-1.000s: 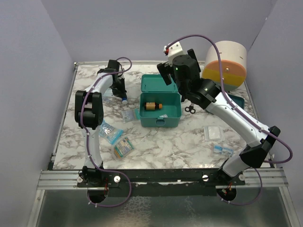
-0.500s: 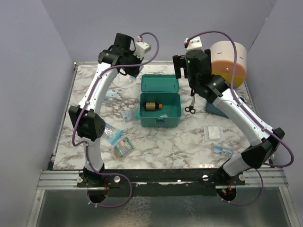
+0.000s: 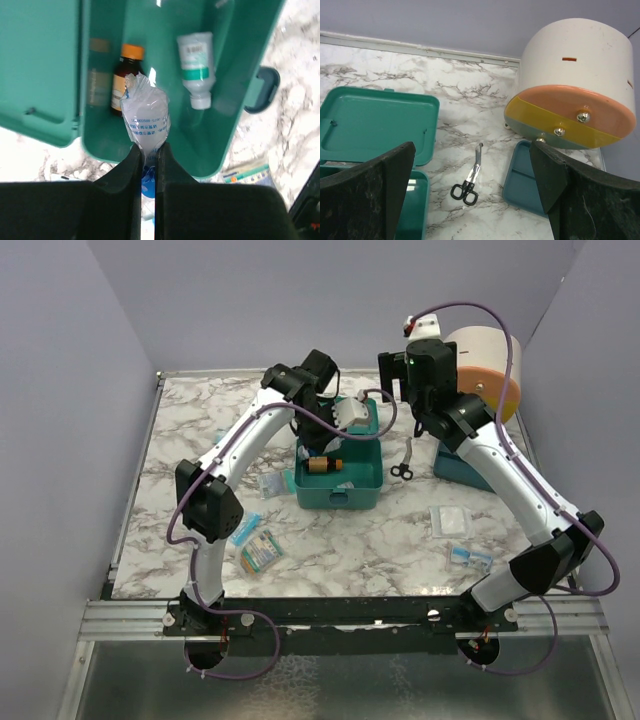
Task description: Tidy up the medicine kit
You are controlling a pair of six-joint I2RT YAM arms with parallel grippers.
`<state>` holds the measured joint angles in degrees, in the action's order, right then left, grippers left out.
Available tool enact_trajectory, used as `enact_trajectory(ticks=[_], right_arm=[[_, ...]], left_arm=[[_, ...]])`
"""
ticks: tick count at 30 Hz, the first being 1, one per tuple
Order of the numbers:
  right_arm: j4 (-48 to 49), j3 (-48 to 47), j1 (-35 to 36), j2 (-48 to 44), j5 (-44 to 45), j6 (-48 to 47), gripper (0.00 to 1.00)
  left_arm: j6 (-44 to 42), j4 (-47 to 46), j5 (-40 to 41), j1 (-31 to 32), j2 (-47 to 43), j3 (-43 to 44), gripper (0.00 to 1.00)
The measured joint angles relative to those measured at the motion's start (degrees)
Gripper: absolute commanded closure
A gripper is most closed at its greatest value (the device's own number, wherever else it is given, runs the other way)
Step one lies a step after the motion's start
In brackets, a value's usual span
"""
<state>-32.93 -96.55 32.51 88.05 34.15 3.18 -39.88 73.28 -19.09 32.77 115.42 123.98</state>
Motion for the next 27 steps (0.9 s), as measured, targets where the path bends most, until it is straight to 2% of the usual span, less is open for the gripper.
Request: enact_trajectory(ticks=[9,18,27], right_arm=[[-0.1,3.6,-0.5,-3.1,-0.9,0.2,0.00],[-0.3,7.6,-6.0,-7.2,-0.3,2.8,0.00],[-0.3,7.7,-10.0,-8.0,1.2,3.0,0.00]], left_arm=[[-8.9,2.9,0.7,2.5,0.2,-5.6,1.00],[-10.8,3.9,0.7,4.1,0.2,-7.2,1.00],[-10.8,4.1,0.5,4.4,0.2,-11.1,1.00]])
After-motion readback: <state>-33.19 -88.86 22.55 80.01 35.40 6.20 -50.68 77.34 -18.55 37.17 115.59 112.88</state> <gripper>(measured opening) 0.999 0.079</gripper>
